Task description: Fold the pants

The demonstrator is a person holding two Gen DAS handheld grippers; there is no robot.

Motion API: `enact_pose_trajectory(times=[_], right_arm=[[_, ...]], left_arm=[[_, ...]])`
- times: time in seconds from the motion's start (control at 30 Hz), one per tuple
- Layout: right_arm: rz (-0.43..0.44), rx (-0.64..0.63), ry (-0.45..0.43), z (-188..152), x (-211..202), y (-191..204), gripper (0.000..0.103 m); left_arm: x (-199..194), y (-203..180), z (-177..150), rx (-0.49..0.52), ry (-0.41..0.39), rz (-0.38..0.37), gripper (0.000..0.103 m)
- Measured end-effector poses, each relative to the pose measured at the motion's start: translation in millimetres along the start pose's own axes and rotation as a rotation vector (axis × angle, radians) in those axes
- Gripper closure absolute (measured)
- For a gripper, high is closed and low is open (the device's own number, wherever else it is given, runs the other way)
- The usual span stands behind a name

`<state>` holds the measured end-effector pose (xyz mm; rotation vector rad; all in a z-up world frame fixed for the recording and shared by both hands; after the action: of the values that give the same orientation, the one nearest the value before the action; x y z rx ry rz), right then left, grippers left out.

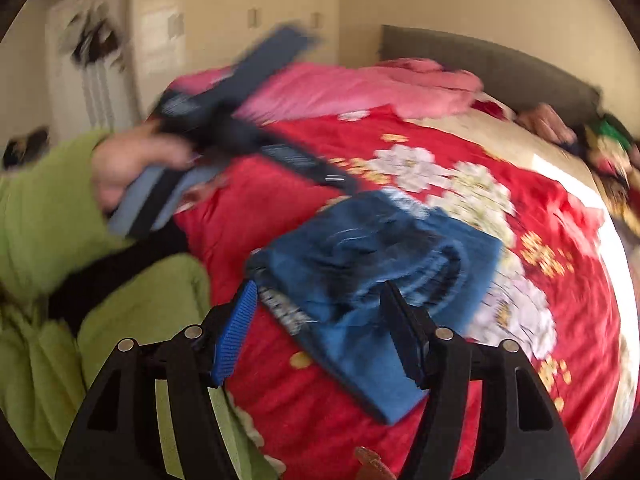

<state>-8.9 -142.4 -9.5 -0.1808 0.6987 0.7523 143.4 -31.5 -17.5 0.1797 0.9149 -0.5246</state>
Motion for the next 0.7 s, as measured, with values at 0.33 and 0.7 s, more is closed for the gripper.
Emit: enact_pose_trajectory(times=[0.33, 0.7], right_arm=[[0.008, -0.199, 0.103, 16, 85, 19, 0.068], [0.182, -0.103, 0.195, -12, 77, -1, 0.097]], left_arm=[[46, 1, -5, 0.030, 0.098, 0.003, 0.049], [51, 0, -7, 0.033, 0.077, 0.002, 0.044]])
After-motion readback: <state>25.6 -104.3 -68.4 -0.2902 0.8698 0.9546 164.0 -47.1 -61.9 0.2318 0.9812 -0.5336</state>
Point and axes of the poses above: each gripper's, at about its wrist camera, not at the fingertips, and x roughly the way its jaws point, y to its left, z to its top, the point moved 2 cm from there along x, roughly the way its jaws point, and after that the axes turned 11 degrees about x, right-handed, at the moved point
